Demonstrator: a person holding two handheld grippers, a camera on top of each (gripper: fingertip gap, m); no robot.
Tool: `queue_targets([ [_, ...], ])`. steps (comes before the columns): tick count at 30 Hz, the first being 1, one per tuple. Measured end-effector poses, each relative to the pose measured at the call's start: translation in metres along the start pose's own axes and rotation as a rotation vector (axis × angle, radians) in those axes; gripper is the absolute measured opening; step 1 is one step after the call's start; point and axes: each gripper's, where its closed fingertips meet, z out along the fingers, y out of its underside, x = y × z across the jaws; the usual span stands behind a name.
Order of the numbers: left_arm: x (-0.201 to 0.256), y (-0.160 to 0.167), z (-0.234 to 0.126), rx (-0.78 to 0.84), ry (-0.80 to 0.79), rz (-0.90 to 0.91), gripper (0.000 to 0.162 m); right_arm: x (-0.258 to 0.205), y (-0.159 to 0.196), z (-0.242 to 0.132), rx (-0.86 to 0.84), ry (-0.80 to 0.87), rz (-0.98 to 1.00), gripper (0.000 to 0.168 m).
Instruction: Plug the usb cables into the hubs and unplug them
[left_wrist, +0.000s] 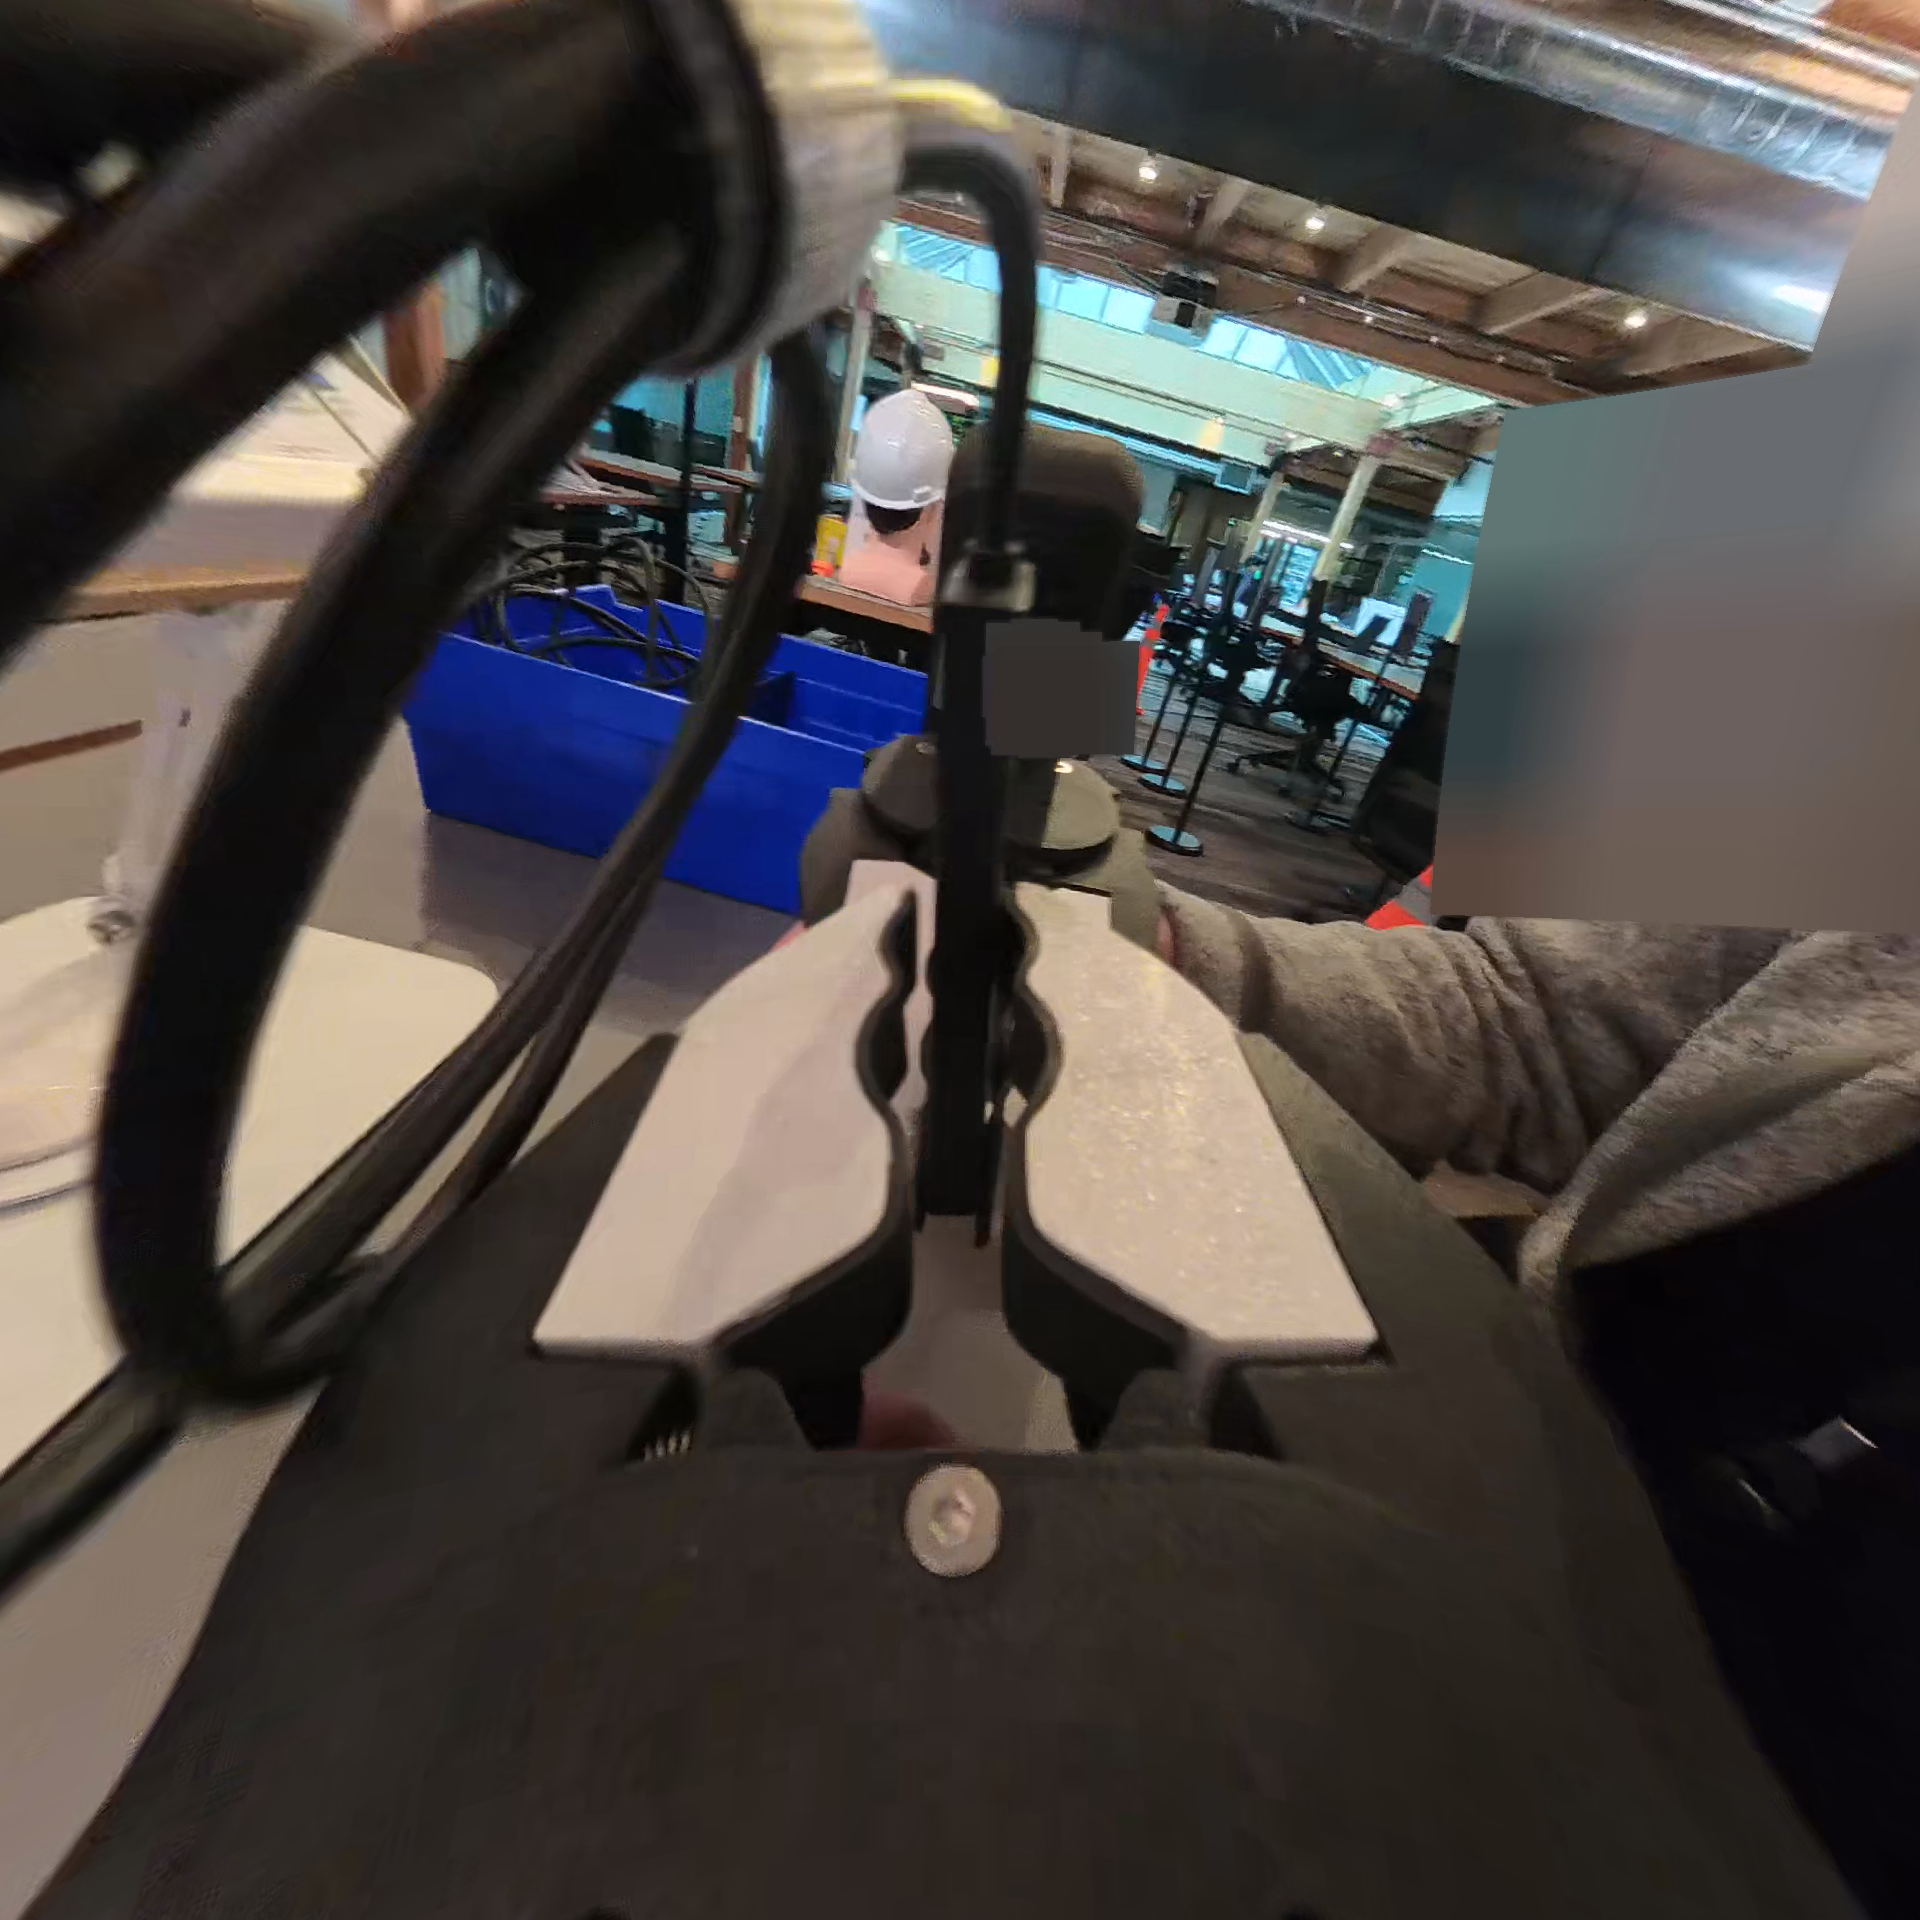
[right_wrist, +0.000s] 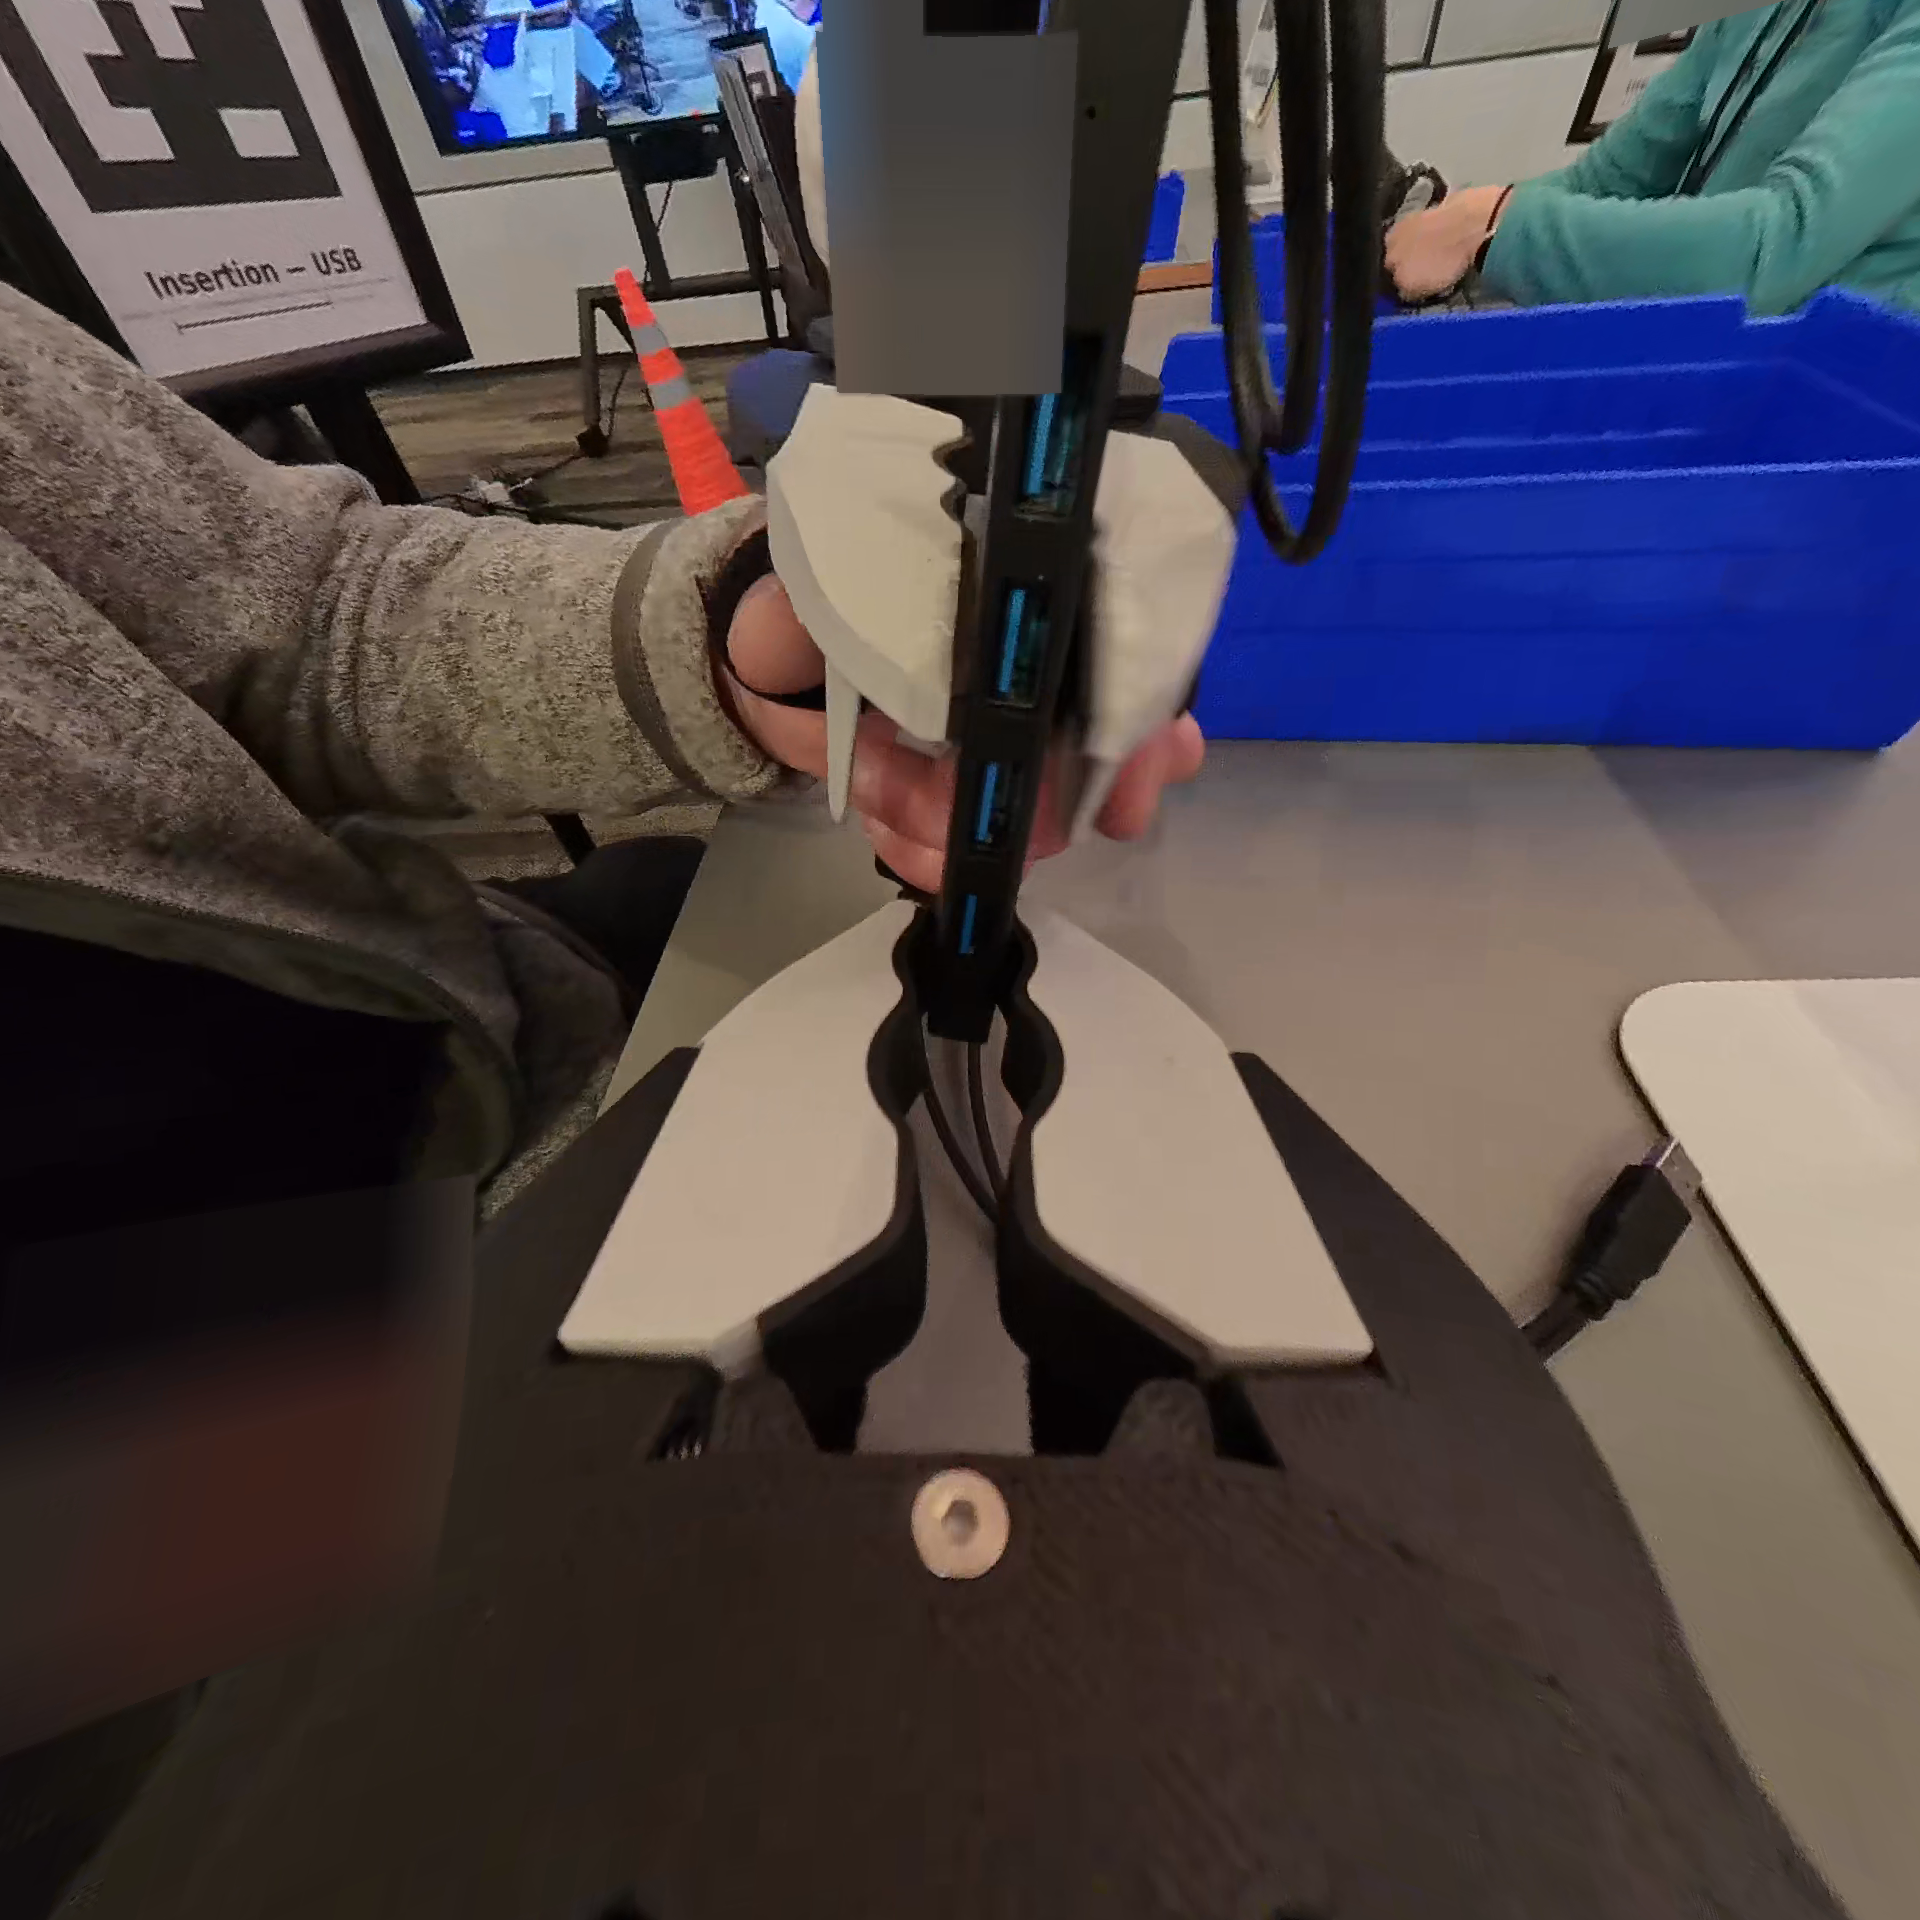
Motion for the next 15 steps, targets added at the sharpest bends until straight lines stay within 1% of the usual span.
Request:
queue_targets([
  [2, 0.002, 0.003, -0.001, -0.017, 0.009, 0.016, 0.011, -0.002, 0.002, 0.001, -0.009, -0.032, 0.005, 0.012],
  [6, 0.000, -0.001, -0.007, -0.003, -0.029, 0.047, 0.011, 0.003, -0.004, 0.005, 0.010, 0.007, -0.002, 0.012],
  [7, -0.003, -0.006, -0.011, 0.003, -0.065, 0.075, 0.011, 0.006, -0.005, 0.004, 0.014, 0.022, 0.013, 0.016],
  [8, -0.005, -0.010, -0.016, 0.004, -0.088, 0.100, 0.011, 0.008, -0.004, 0.004, -0.001, 0.034, 0.034, 0.033],
  [9, -0.006, -0.015, -0.023, 0.003, -0.100, 0.113, 0.011, 0.010, -0.001, 0.002, -0.025, 0.039, 0.043, 0.042],
  [10, -0.008, -0.020, -0.031, 0.005, -0.116, 0.117, 0.011, 0.012, 0.004, 0.000, -0.049, 0.050, 0.043, 0.044],
  [12, -0.011, -0.025, -0.047, 0.001, -0.144, 0.125, 0.011, 0.027, 0.010, -0.011, -0.080, 0.141, 0.063, 0.041],
  [14, -0.017, -0.029, -0.061, 0.008, -0.197, 0.132, 0.011, 0.060, 0.024, -0.033, -0.135, 0.334, 0.159, 0.027],
  [15, -0.019, -0.029, -0.066, 0.003, -0.218, 0.143, 0.011, 0.073, 0.029, -0.044, -0.134, 0.401, 0.206, 0.027],
])
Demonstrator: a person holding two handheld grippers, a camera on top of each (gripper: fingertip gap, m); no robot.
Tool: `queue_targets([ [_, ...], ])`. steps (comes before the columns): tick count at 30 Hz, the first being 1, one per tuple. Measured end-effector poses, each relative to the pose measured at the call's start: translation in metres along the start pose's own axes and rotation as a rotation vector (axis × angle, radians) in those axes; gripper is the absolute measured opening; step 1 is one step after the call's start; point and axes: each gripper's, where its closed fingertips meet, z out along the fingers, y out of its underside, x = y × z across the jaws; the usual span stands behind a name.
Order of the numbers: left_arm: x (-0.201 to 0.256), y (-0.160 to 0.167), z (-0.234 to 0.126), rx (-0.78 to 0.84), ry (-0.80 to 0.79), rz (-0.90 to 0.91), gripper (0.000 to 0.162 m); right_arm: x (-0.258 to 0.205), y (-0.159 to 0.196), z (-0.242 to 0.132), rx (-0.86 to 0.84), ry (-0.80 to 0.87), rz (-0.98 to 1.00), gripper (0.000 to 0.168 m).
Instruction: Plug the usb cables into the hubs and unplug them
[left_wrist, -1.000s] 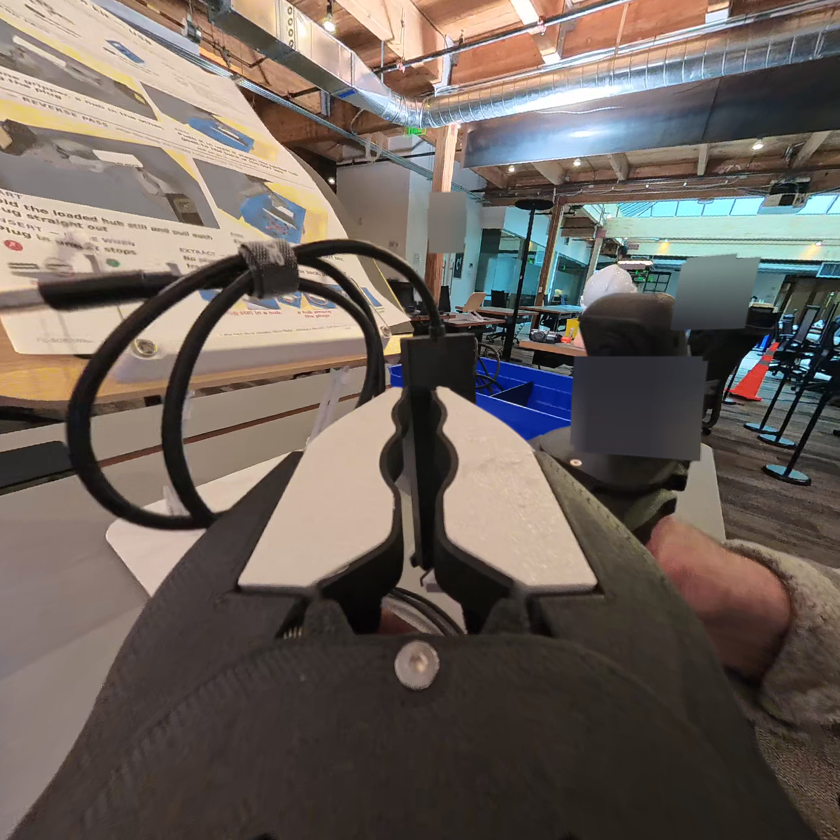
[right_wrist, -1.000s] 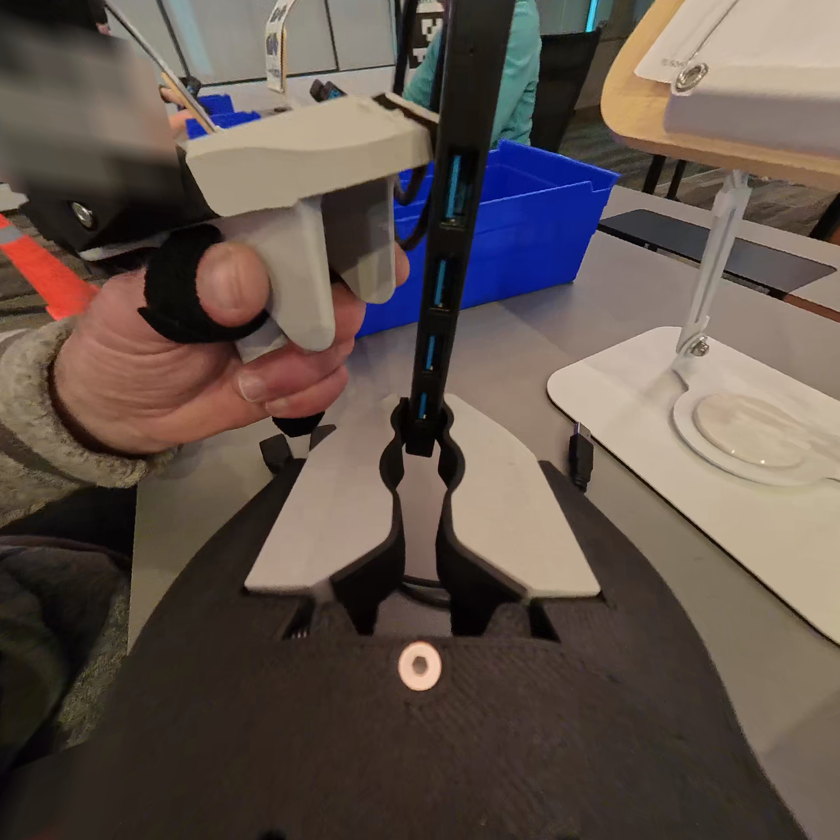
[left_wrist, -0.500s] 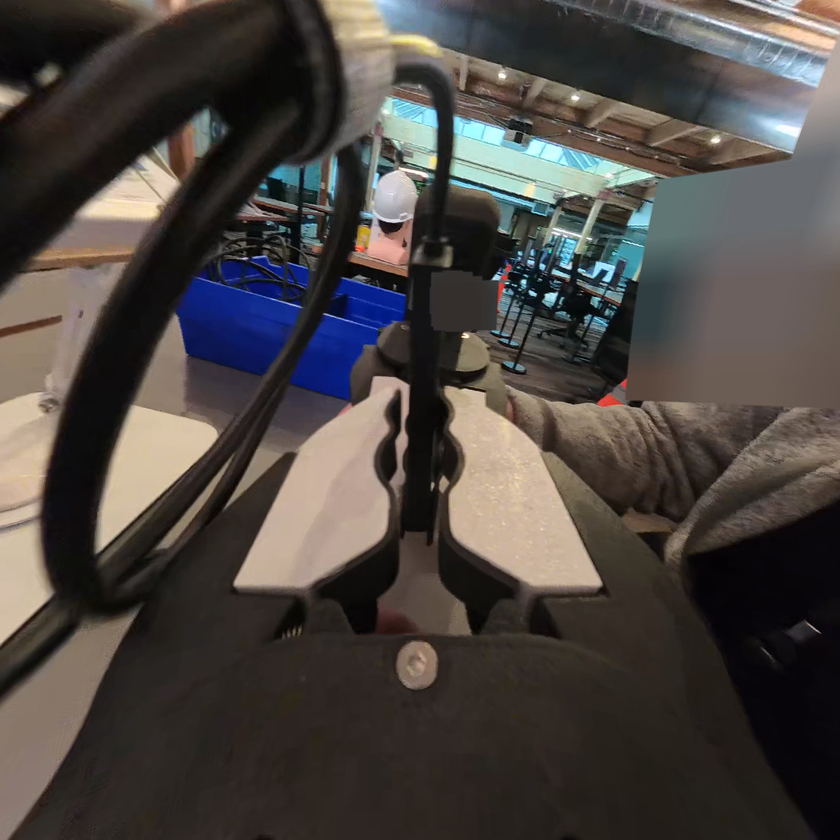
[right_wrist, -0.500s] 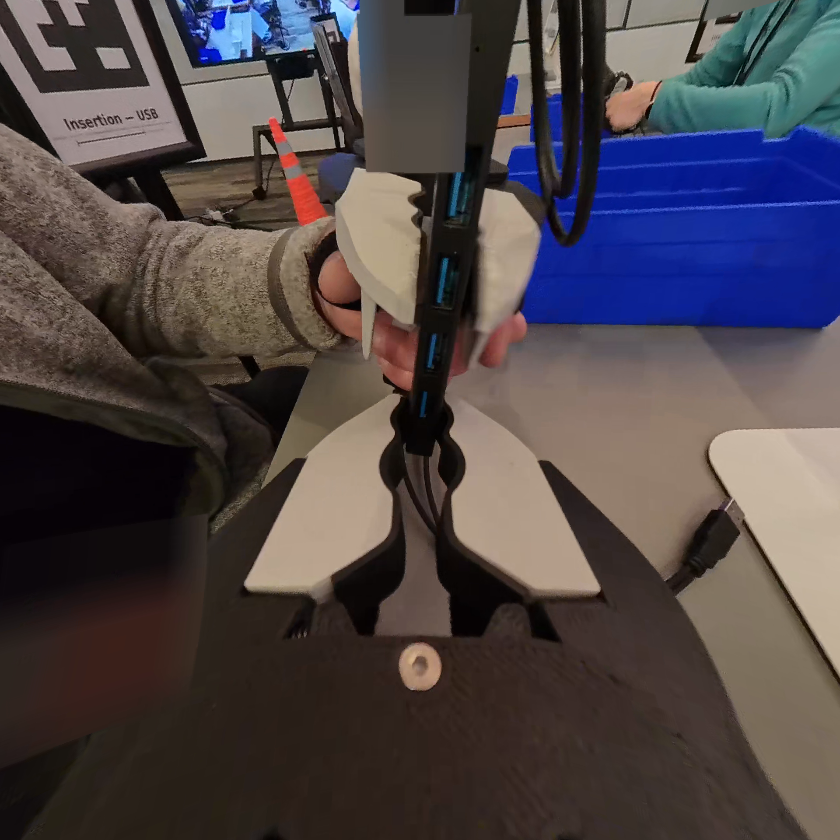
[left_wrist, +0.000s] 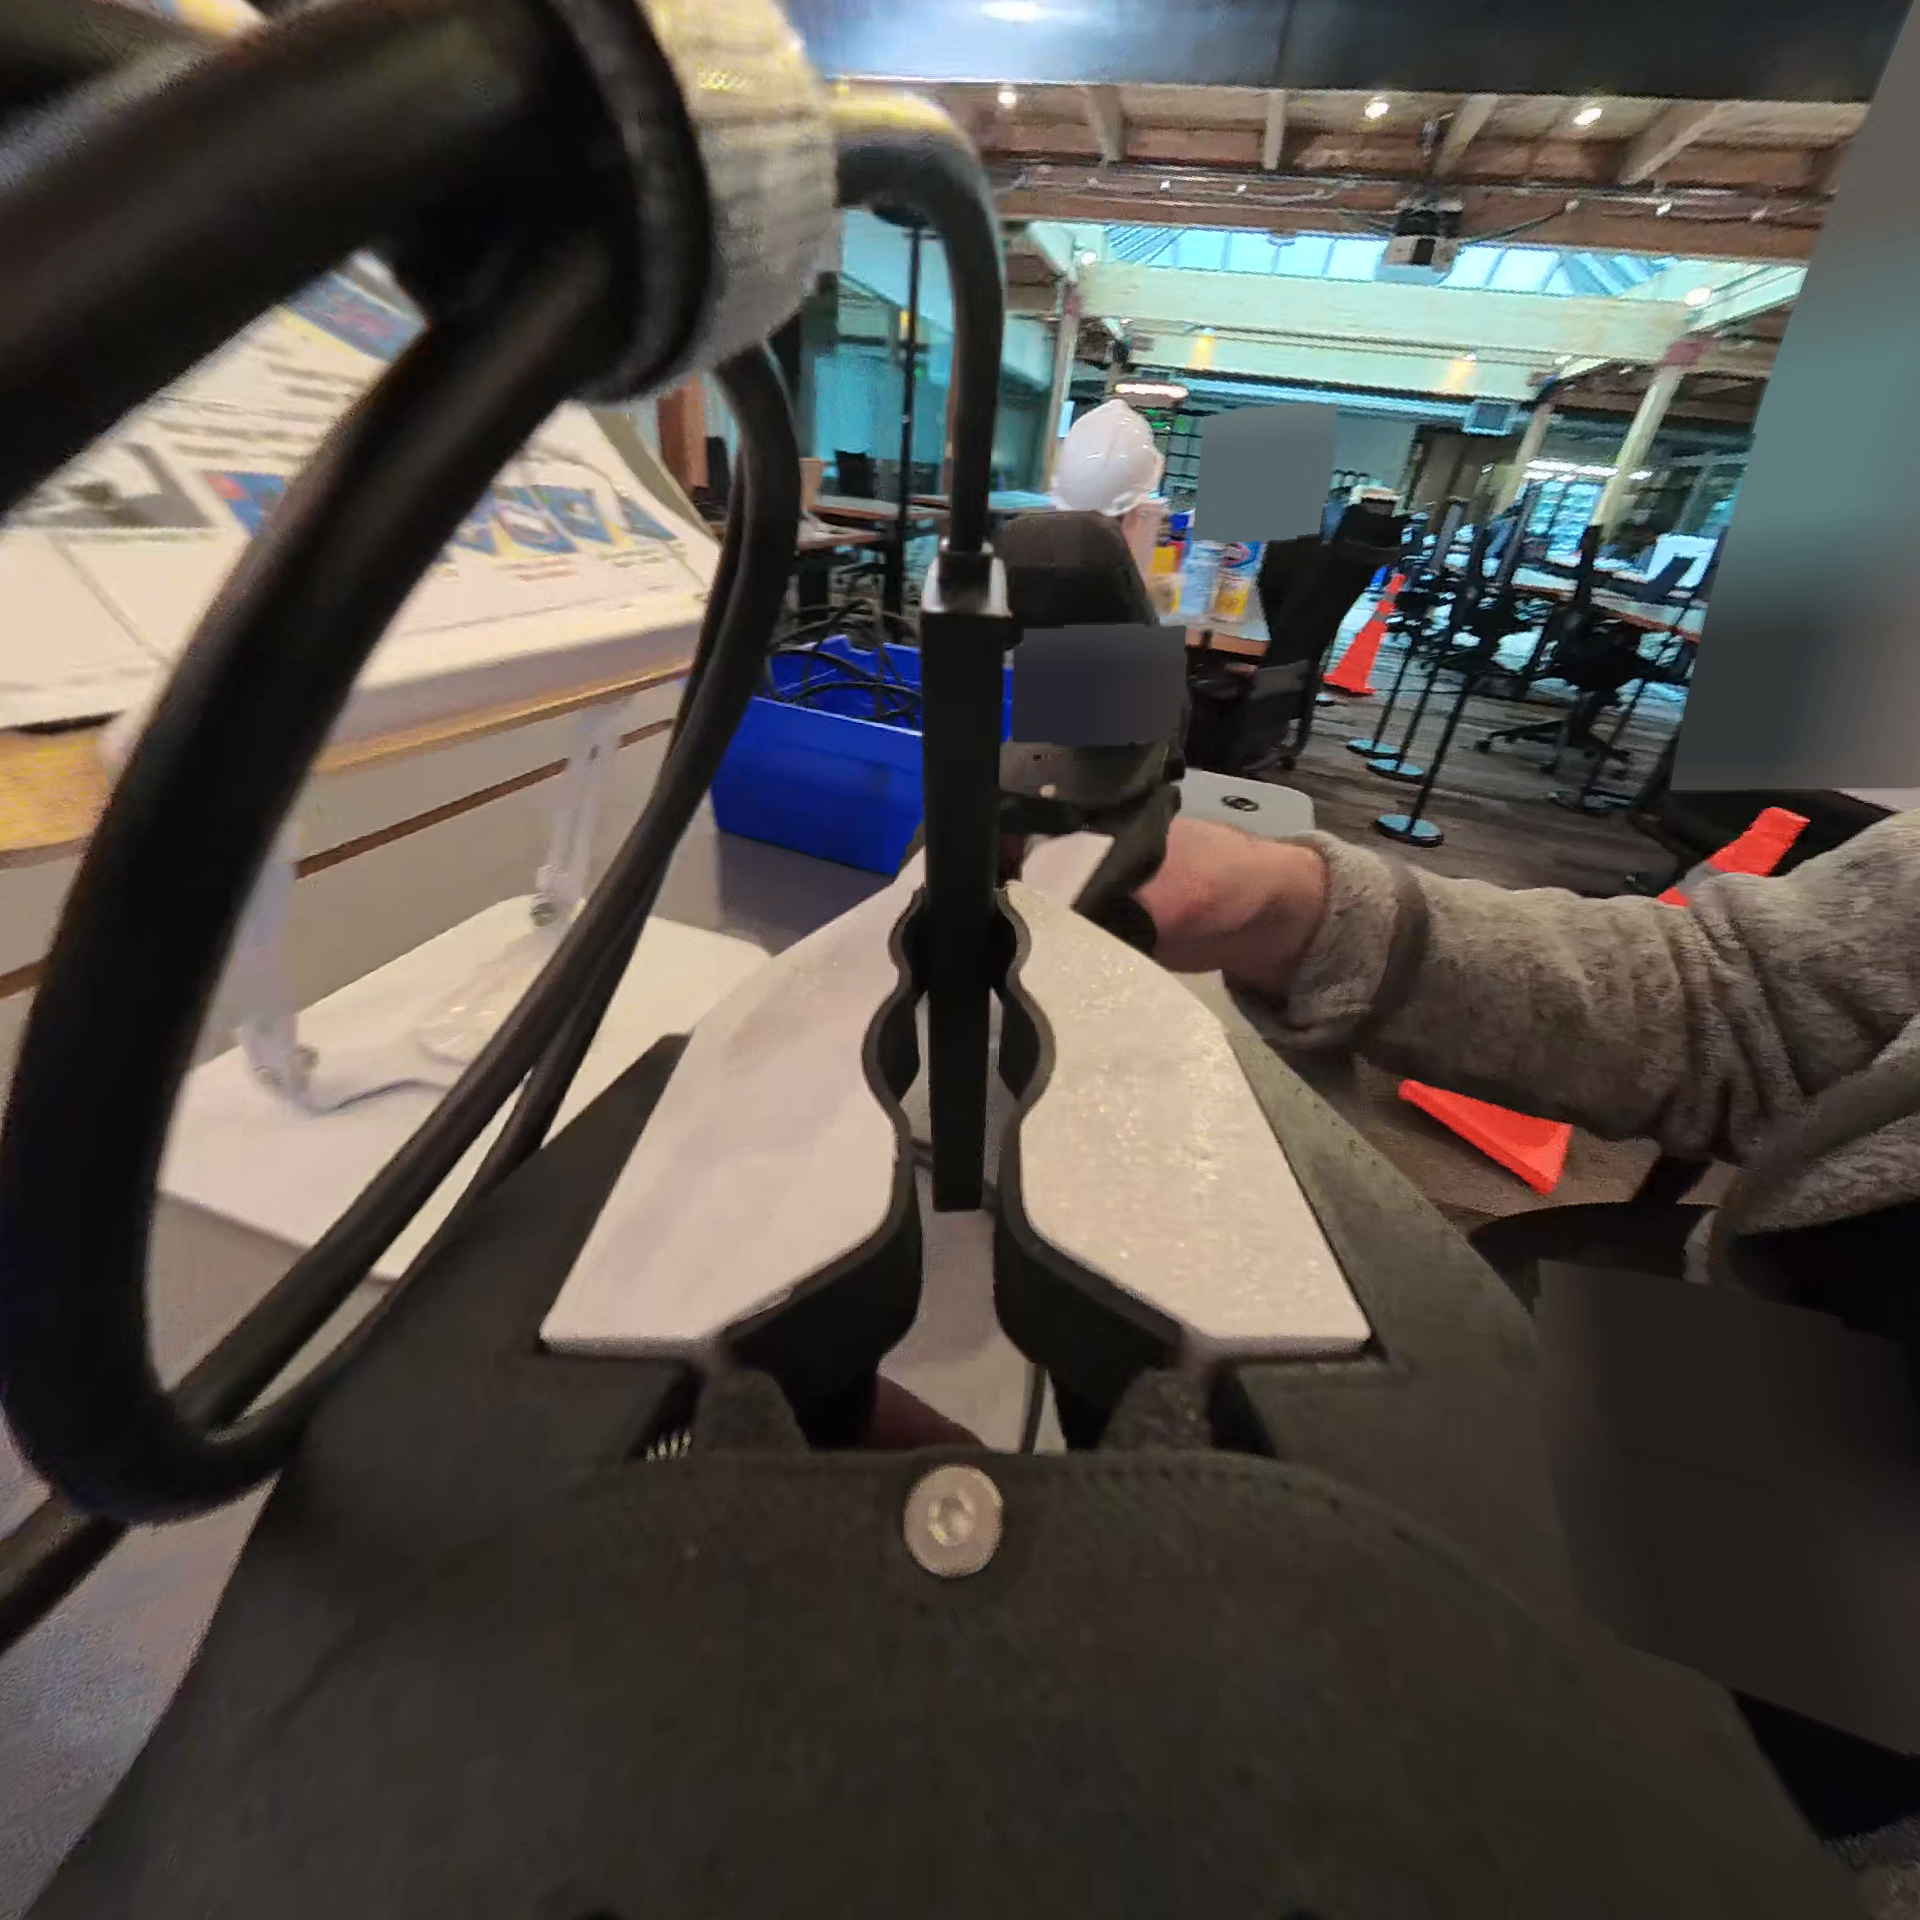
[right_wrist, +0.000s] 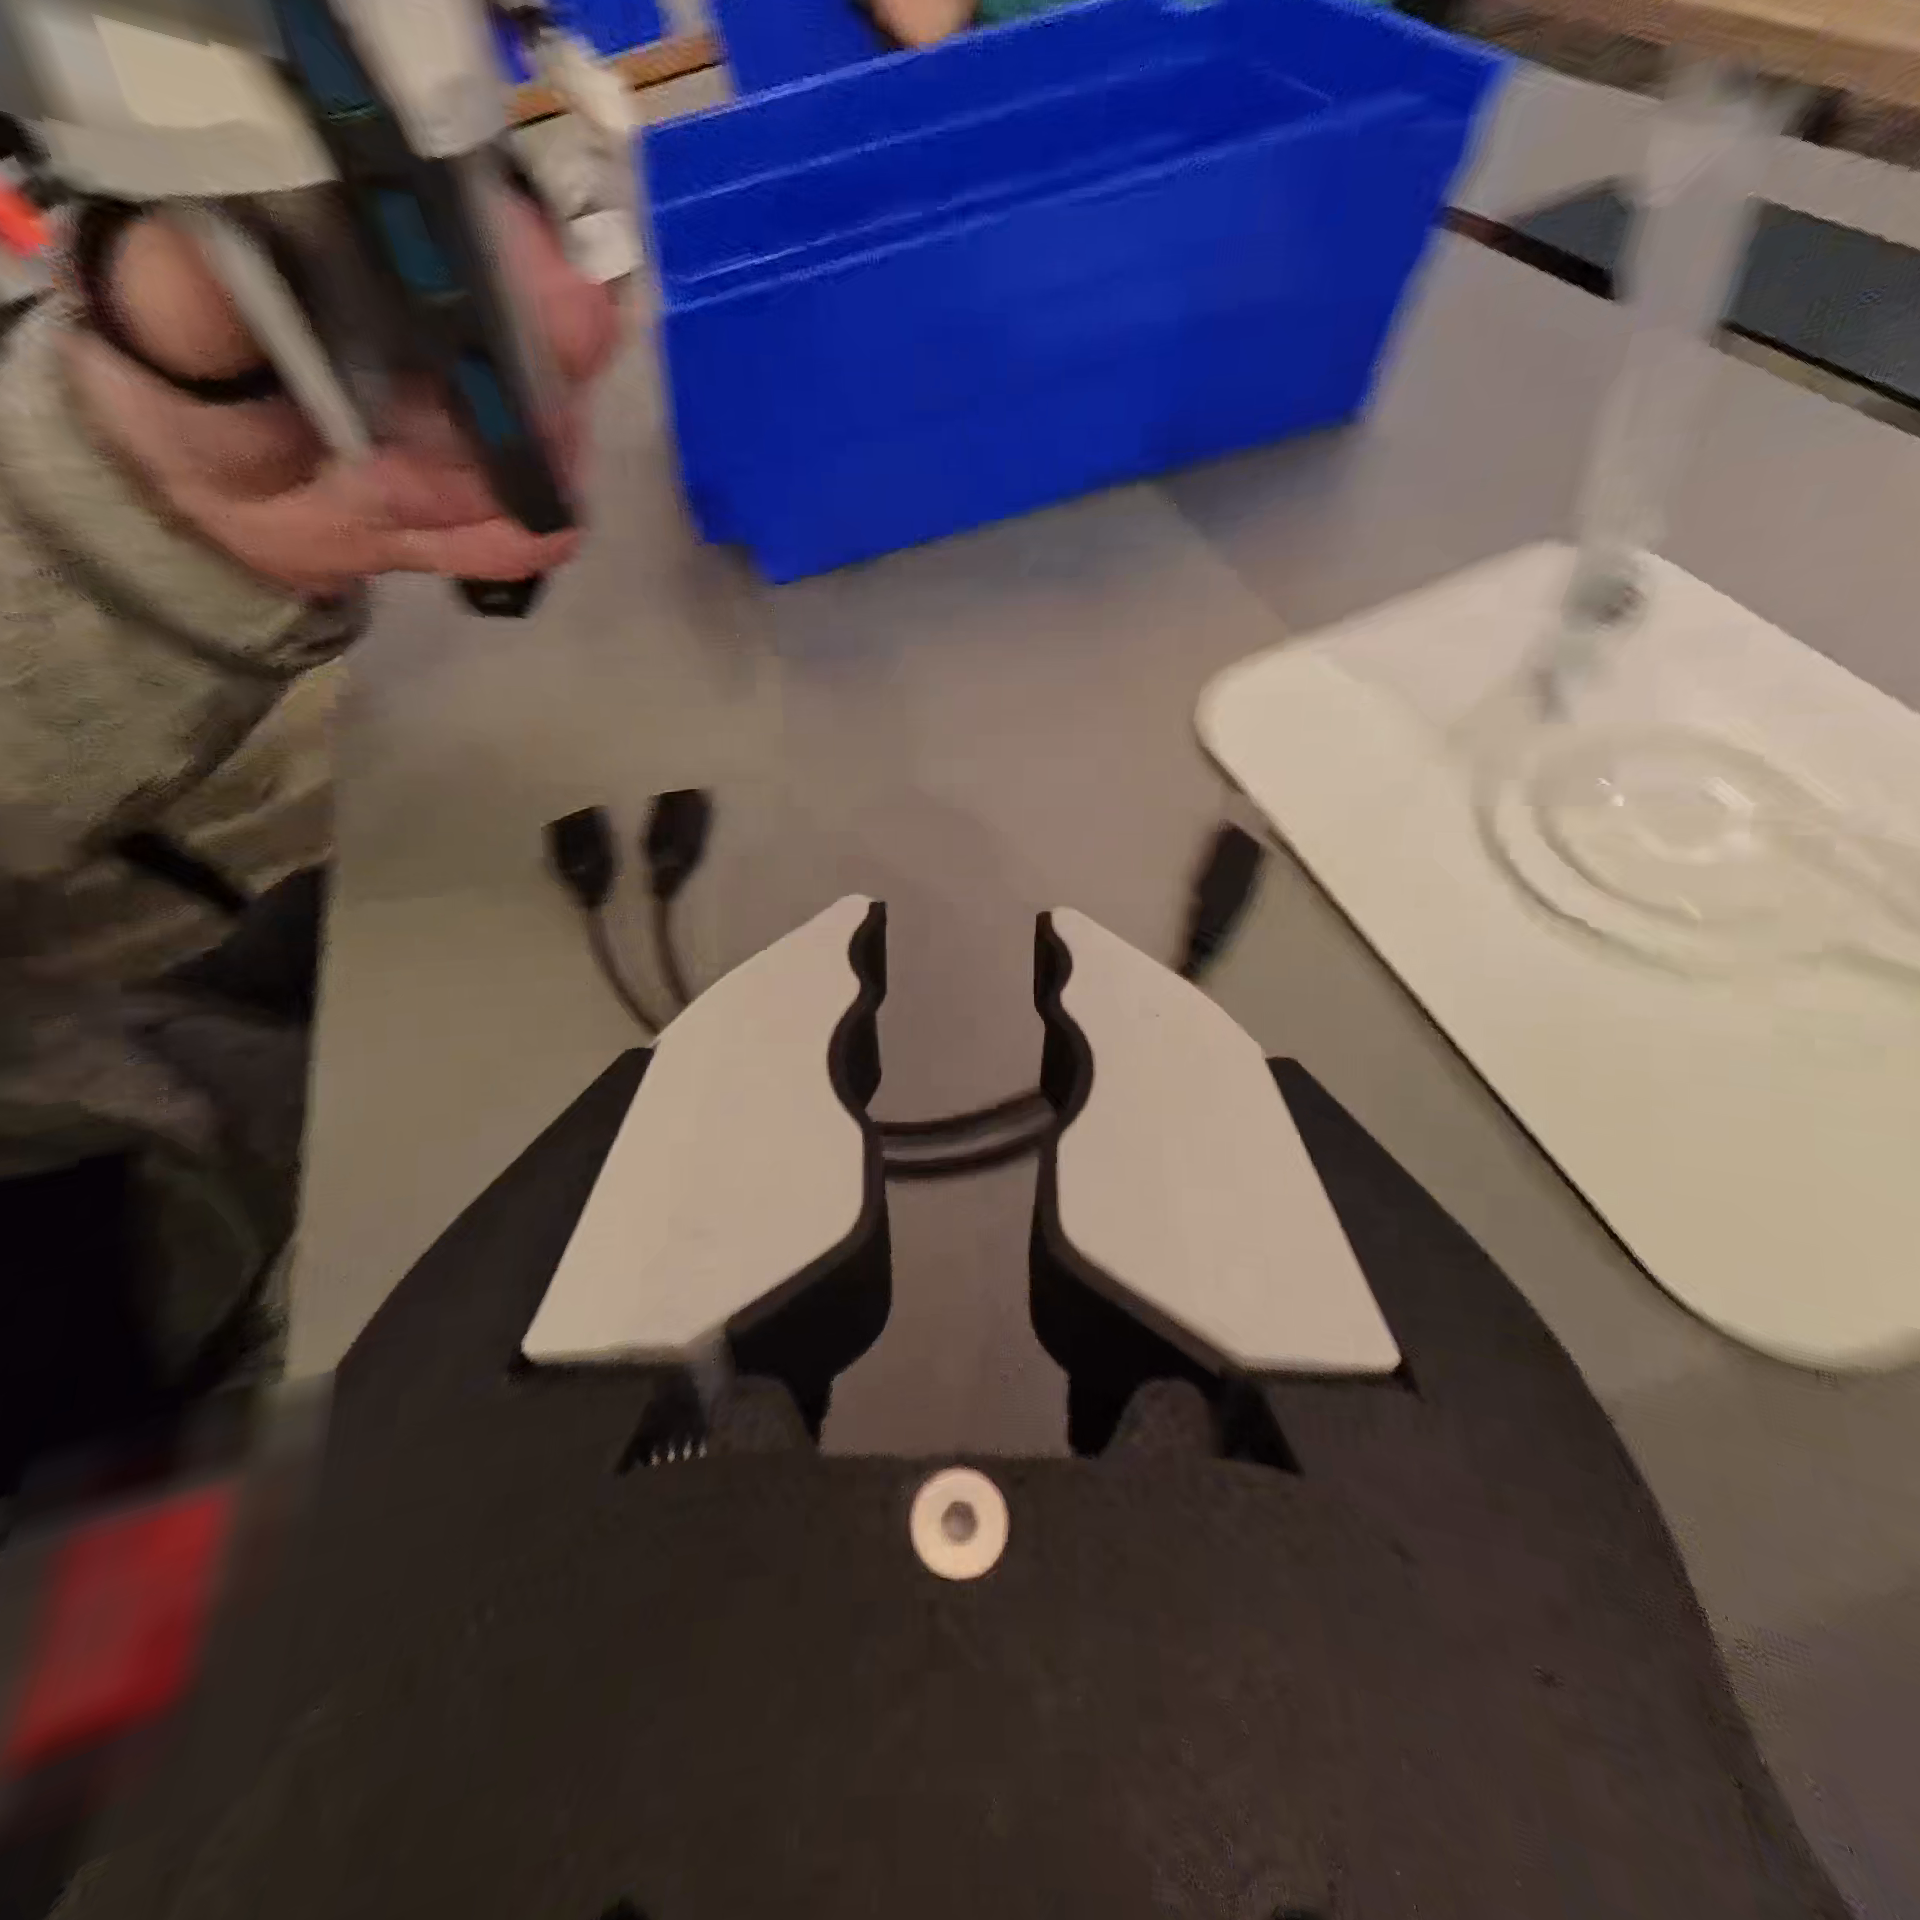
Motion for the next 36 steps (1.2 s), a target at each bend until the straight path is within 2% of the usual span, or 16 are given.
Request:
queue_targets([
  [2, -0.007, 0.001, -0.006, 0.006, -0.040, 0.011, 0.011, 0.027, 0.012, -0.002, -0.044, 0.117, 0.088, 0.027],
  [4, -0.012, 0.002, -0.009, 0.021, -0.056, -0.001, 0.011, 0.034, 0.021, 0.008, -0.109, 0.161, 0.080, 0.030],
  [9, -0.023, 0.008, -0.005, 0.039, -0.099, 0.003, 0.011, 0.060, 0.031, 0.043, -0.302, 0.394, -0.134, 0.034],
  [13, -0.027, 0.012, -0.002, 0.055, -0.108, 0.000, 0.010, 0.069, 0.030, 0.067, -0.390, 0.474, -0.276, 0.035],
  [14, -0.028, 0.013, -0.002, 0.058, -0.113, -0.001, 0.010, 0.069, 0.030, 0.071, -0.399, 0.473, -0.273, 0.027],
  [16, -0.027, 0.014, -0.001, 0.058, -0.106, 0.004, 0.011, 0.072, 0.028, 0.075, -0.417, 0.498, -0.279, 0.022],
  [28, -0.030, 0.018, -0.004, 0.061, -0.093, -0.013, 0.011, 0.073, 0.032, 0.082, -0.434, 0.308, -0.064, 0.014],
  [36, -0.030, 0.028, -0.002, 0.017, -0.081, -0.032, 0.010, 0.058, 0.038, 0.060, -0.366, 0.146, -0.004, 0.009],
])
